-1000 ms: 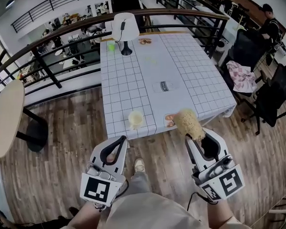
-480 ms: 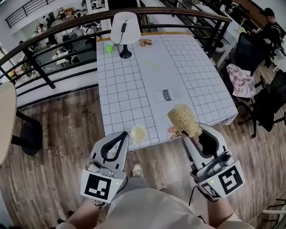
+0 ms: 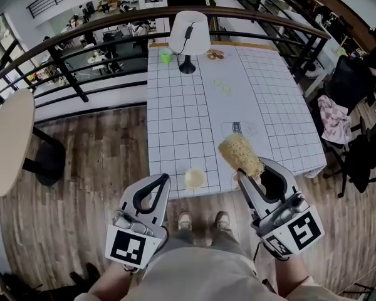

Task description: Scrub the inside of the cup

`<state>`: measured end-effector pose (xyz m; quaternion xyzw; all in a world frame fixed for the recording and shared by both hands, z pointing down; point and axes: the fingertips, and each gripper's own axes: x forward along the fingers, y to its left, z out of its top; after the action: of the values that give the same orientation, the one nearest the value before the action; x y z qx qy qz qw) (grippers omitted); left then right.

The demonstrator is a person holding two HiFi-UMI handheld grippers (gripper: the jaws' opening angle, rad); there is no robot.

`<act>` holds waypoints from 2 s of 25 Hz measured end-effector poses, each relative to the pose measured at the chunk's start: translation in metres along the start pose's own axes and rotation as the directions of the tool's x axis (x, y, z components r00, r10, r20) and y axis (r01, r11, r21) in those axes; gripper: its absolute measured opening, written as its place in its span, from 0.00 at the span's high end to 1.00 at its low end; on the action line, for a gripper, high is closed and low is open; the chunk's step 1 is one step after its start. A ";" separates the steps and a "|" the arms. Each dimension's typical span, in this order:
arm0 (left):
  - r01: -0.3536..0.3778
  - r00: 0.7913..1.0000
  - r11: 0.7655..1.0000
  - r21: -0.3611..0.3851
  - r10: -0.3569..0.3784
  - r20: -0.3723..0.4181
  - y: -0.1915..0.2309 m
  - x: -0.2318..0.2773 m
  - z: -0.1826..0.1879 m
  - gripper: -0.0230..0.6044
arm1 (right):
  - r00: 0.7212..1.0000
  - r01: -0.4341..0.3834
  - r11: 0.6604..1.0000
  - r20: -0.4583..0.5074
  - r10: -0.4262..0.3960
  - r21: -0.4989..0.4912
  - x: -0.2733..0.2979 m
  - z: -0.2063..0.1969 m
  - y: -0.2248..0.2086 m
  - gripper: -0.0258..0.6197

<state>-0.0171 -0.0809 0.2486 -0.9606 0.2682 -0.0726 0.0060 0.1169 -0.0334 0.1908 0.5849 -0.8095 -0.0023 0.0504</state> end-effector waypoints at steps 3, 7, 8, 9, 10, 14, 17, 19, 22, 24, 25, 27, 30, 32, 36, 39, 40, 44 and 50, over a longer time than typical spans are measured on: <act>-0.047 0.999 0.999 -0.002 0.047 -0.008 -0.001 -0.005 -0.001 0.94 | 0.998 -0.060 0.998 0.005 0.060 0.004 0.007 -0.005 -0.002 0.76; -0.152 0.988 0.988 -0.030 0.152 0.000 0.001 -0.012 0.003 0.94 | 0.986 -0.165 0.986 0.002 0.165 0.007 0.015 -0.010 -0.007 0.76; -0.163 0.987 0.986 -0.035 0.163 0.003 -0.001 -0.013 0.004 0.94 | 0.983 -0.186 0.983 -0.001 0.186 0.009 0.015 -0.012 -0.009 0.76; -0.162 0.987 0.986 -0.033 0.162 0.002 -0.003 -0.012 0.004 0.94 | 0.980 -0.201 0.980 -0.005 0.201 0.012 0.015 -0.014 -0.011 0.76; -0.155 0.988 0.988 -0.026 0.155 0.000 -0.006 -0.010 0.002 0.94 | 0.977 -0.213 0.977 -0.010 0.213 0.016 0.015 -0.016 -0.012 0.76; -0.161 0.987 0.986 -0.052 0.159 -0.038 -0.015 -0.006 -0.015 0.94 | 0.965 -0.255 0.967 -0.058 0.256 0.023 0.016 -0.034 -0.013 0.76; -0.161 0.985 0.986 -0.047 0.158 -0.065 -0.019 -0.005 -0.033 0.94 | 0.950 -0.290 0.957 -0.113 0.290 0.015 0.017 -0.049 -0.012 0.76; -0.134 0.987 0.990 -0.047 0.129 -0.095 -0.026 -0.002 -0.053 0.94 | 0.940 -0.313 0.950 -0.141 0.311 0.010 0.017 -0.060 -0.010 0.76; -0.088 0.989 0.995 -0.041 0.083 -0.126 -0.030 0.008 -0.085 0.94 | 0.919 -0.349 0.937 -0.196 0.342 -0.001 0.025 -0.079 -0.006 0.76; -0.060 0.986 0.998 -0.020 0.056 -0.157 -0.029 0.016 -0.105 0.91 | 0.898 -0.377 0.926 -0.245 0.365 -0.003 0.035 -0.093 -0.001 0.76; -0.046 0.983 0.999 -0.016 0.042 -0.179 -0.029 0.019 -0.116 0.88 | 0.887 -0.391 0.920 -0.269 0.376 -0.002 0.039 -0.101 0.002 0.76; -0.028 0.975 0.999 -0.030 0.021 -0.219 -0.032 0.025 -0.138 0.81 | 0.866 -0.414 0.910 -0.309 0.393 -0.002 0.044 -0.117 0.007 0.76; -0.020 0.966 0.999 -0.025 0.012 -0.257 -0.036 0.034 -0.171 0.79 | 0.835 -0.446 0.895 -0.357 0.418 0.005 0.049 -0.143 0.012 0.76; -0.009 0.957 1.000 0.005 0.009 -0.289 -0.040 0.041 -0.198 0.78 | 0.813 -0.461 0.887 -0.391 0.433 0.022 0.052 -0.160 0.016 0.76; -0.002 0.940 1.000 0.006 0.004 -0.341 -0.043 0.051 -0.243 0.76 | 0.775 -0.495 0.868 -0.426 0.466 0.050 0.060 -0.192 0.020 0.76; 0.032 0.933 0.999 0.027 -0.020 -0.360 -0.044 0.064 -0.264 0.76 | 0.746 -0.504 0.862 -0.475 0.468 0.058 0.069 -0.216 0.020 0.76; 0.051 0.930 0.998 0.025 -0.038 -0.366 -0.046 0.068 -0.272 0.76 | 0.738 -0.508 0.859 -0.484 0.470 0.060 0.071 -0.222 0.020 0.76; 0.107 0.915 0.994 -0.011 -0.103 -0.389 -0.058 0.081 -0.299 0.76 | 0.710 -0.509 0.856 -0.520 0.475 0.087 0.076 -0.244 0.019 0.76; 0.099 0.917 0.994 -0.040 -0.107 -0.383 -0.061 0.086 -0.322 0.82 | 0.679 -0.511 0.848 -0.539 0.498 0.140 0.078 -0.268 0.018 0.76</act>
<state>0.0413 -0.0647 0.5821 -0.9405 0.2140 -0.2572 -0.0601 0.0984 -0.0870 0.4647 0.3134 -0.8879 0.1731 0.2888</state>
